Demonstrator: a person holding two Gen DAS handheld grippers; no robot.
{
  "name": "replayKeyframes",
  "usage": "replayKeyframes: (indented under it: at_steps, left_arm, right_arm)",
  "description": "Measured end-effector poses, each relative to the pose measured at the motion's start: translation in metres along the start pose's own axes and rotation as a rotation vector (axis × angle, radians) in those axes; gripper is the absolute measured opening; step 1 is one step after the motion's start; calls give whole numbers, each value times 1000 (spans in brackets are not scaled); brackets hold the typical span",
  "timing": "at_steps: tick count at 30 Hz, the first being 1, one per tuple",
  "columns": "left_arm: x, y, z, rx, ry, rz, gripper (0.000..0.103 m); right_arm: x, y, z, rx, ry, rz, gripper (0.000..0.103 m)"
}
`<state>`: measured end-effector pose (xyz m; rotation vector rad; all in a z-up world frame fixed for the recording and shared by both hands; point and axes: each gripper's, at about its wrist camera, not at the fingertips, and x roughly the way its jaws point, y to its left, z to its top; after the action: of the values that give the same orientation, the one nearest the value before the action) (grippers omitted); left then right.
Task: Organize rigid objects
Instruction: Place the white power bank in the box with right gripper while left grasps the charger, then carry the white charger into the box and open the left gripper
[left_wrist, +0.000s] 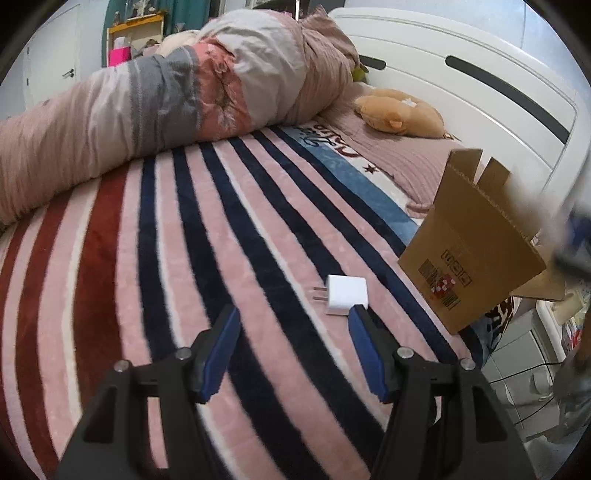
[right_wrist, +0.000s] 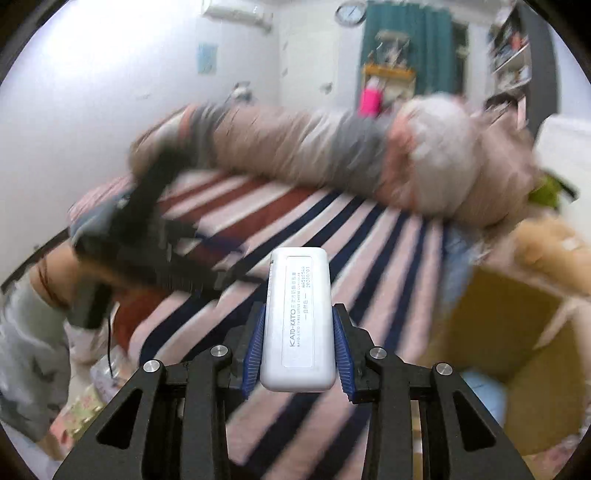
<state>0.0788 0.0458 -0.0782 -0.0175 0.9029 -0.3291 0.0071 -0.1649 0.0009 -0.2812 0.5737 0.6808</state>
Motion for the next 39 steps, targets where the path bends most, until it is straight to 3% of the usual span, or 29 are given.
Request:
replayKeyframes:
  at_steps: [2, 5, 12, 13, 17, 24, 29, 35, 39]
  left_arm:
    - [13, -7, 1, 3, 14, -12, 60]
    - [39, -21, 4, 16, 37, -22, 63]
    - [102, -44, 10, 25, 87, -21, 63]
    - [109, -47, 10, 27, 92, -20, 63]
    - [130, -55, 7, 48, 113, -17, 63]
    - [136, -59, 3, 67, 101, 43, 54]
    - [117, -60, 5, 88, 71, 66, 54]
    - [31, -74, 39, 129, -87, 92, 54]
    - [-21, -103, 73, 181, -169, 0, 54]
  right_arm:
    - [-14, -32, 6, 43, 0, -54, 31]
    - [-12, -74, 5, 90, 73, -120, 31]
    - [35, -122, -22, 166, 284, -140, 32]
    - [36, -124, -24, 177, 284, -128, 33]
    - [18, -129, -26, 184, 230, -125, 55]
    - [7, -124, -25, 183, 203, -106, 55]
    - [8, -124, -29, 196, 206, -83, 55]
    - [-5, -133, -34, 197, 171, -42, 55]
    - [-17, -138, -38, 200, 139, -13, 55]
